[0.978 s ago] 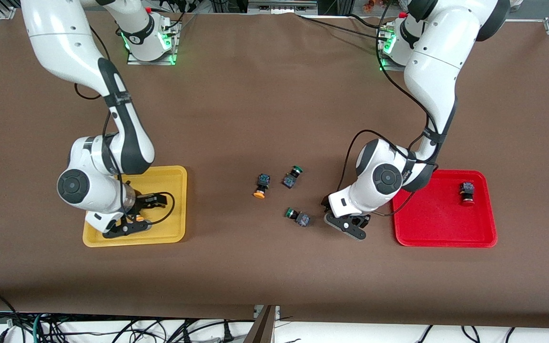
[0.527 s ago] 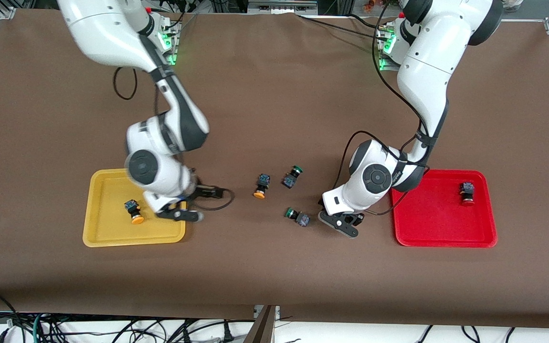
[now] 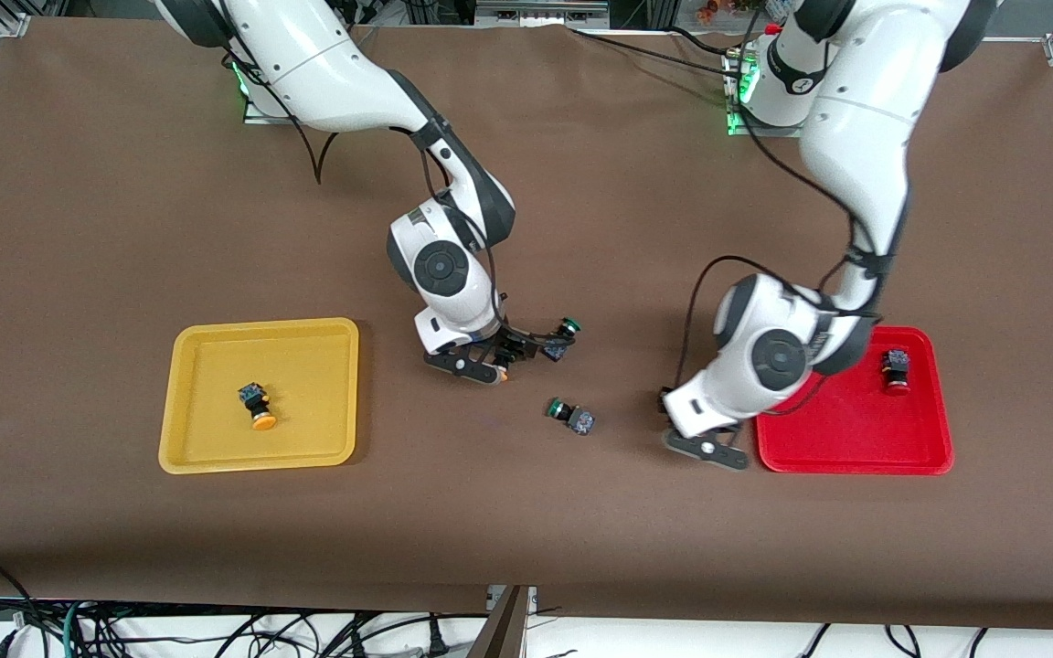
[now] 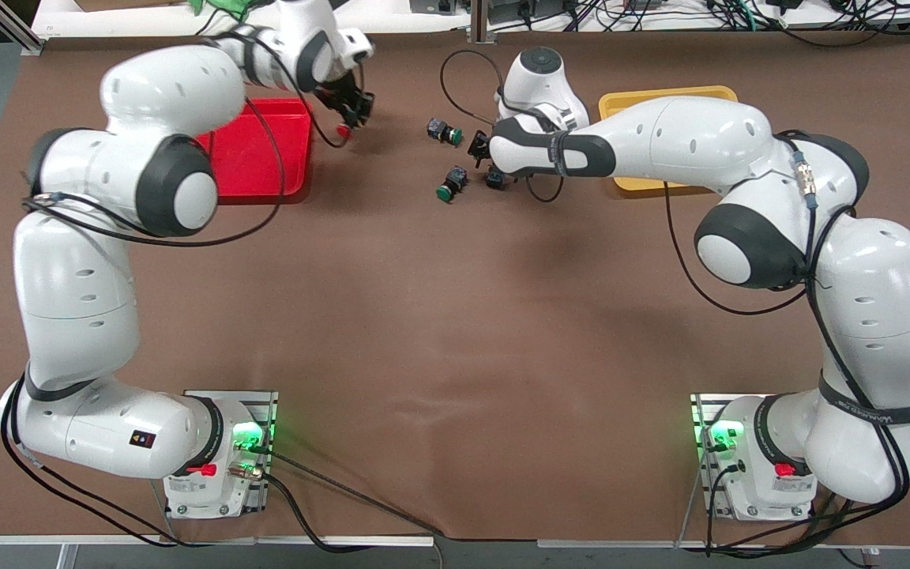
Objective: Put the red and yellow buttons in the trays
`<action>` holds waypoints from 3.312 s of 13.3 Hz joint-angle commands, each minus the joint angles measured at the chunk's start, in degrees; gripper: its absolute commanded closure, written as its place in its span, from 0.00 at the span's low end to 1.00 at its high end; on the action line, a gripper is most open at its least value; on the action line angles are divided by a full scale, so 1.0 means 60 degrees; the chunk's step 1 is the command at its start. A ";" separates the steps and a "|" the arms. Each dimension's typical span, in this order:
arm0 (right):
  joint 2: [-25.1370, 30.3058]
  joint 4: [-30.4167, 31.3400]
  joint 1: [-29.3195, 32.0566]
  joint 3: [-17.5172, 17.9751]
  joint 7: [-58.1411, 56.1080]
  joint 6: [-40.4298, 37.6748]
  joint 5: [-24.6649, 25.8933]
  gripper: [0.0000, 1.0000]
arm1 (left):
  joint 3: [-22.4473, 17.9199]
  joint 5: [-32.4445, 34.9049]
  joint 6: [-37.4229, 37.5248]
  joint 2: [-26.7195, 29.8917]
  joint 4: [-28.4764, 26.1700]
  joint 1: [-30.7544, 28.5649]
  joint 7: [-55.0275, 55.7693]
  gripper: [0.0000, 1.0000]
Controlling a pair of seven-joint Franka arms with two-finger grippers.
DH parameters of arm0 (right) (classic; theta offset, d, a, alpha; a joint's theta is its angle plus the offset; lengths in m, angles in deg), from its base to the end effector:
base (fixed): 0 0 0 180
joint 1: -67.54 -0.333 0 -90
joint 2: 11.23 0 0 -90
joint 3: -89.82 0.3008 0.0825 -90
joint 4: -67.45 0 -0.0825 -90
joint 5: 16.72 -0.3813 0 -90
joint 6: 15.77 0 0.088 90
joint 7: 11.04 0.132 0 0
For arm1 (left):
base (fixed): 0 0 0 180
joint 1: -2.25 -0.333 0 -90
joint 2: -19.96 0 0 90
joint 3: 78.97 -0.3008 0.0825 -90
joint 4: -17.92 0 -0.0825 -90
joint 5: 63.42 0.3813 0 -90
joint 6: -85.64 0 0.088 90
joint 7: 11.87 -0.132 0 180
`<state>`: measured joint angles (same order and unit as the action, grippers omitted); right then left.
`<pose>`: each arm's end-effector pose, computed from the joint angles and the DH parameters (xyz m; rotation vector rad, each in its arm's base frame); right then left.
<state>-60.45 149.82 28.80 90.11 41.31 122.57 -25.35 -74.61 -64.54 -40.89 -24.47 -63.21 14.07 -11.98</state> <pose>0.5612 0.4585 0.1551 -2.9372 0.5060 -0.0046 0.6918 -0.1926 0.2062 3.0467 -0.3838 0.0138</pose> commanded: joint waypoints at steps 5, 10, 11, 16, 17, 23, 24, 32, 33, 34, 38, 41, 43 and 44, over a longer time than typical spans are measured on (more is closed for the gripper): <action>-0.0102 -0.0033 0.0011 -0.0209 -0.0273 0.0191 0.0252 0.83 | 0.0035 0.0788 0.0655 0.1706 -0.2312 -0.2377 0.0047 1.00; 0.1052 -0.0208 0.1415 -0.0414 -0.3823 -0.2865 0.0296 1.00 | 0.0035 0.0788 -0.0603 0.1764 -0.3673 -0.2760 0.0047 1.00; 0.1331 -0.0034 0.1650 -0.0791 -0.4877 -0.3320 0.0339 1.00 | 0.0050 0.0788 -0.0910 0.1837 -0.3967 -0.2775 0.0047 1.00; 0.1714 0.1151 0.1725 -0.2404 -0.7887 -0.3648 0.0194 0.91 | 0.0079 0.0759 -0.1338 0.1779 -0.4117 -0.2732 0.0135 0.51; 0.1744 0.1400 0.1827 -0.2508 -0.7977 -0.3560 0.0135 0.91 | 0.0094 0.0716 -0.1265 0.1808 -0.3870 -0.2746 0.0092 0.01; 0.1860 0.1887 0.2224 -0.2553 -0.8390 -0.3047 -0.1330 0.00 | 0.0138 0.0657 0.2655 0.1736 -0.0050 -0.2483 0.0106 0.00; 0.2035 0.1814 0.2223 -0.2568 -0.8388 -0.3032 -0.1301 0.00 | 0.0152 0.0628 0.3009 0.1779 0.0304 -0.2482 0.0106 0.00; 0.4301 0.0992 0.1990 -0.3359 -0.8189 -0.4944 -0.0686 0.00 | 0.0226 0.0276 0.5559 0.4295 0.0221 -0.2453 0.0237 0.00; 0.4931 0.1051 0.1974 -0.3373 -0.7951 -0.5560 -0.0555 0.00 | 0.0211 0.0276 0.5721 0.4676 0.0191 -0.2453 0.0238 0.00; 0.5546 0.1153 0.1989 -0.3402 -0.7964 -0.6132 -0.0409 0.00 | 0.0211 0.0290 0.5897 0.5057 0.0075 -0.2424 0.0267 0.00; 0.7322 0.1900 0.2643 -0.3156 -0.8066 -0.7336 0.0764 0.00 | -0.0197 0.0248 0.6542 0.5807 -0.0381 -0.2160 0.0415 0.00; 0.8304 0.2661 0.4767 -0.0977 -0.8329 -0.7295 0.1217 0.00 | -0.0346 0.0115 0.7184 0.6202 -0.0439 -0.1911 0.0516 0.00; 0.8336 0.2663 0.4845 -0.0839 -0.8345 -0.7295 0.1350 0.00 | -0.0346 0.0100 0.7275 0.6450 -0.0759 -0.1926 0.0531 0.00; 0.8350 0.2663 0.4845 -0.0854 -0.8359 -0.7295 0.1365 0.00 | -0.0346 0.0115 0.7261 0.6641 -0.1081 -0.1926 0.0560 0.00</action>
<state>-11.85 163.90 56.71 83.40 -8.35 77.87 -18.30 -75.81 -62.83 2.83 11.38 -64.60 1.73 -8.99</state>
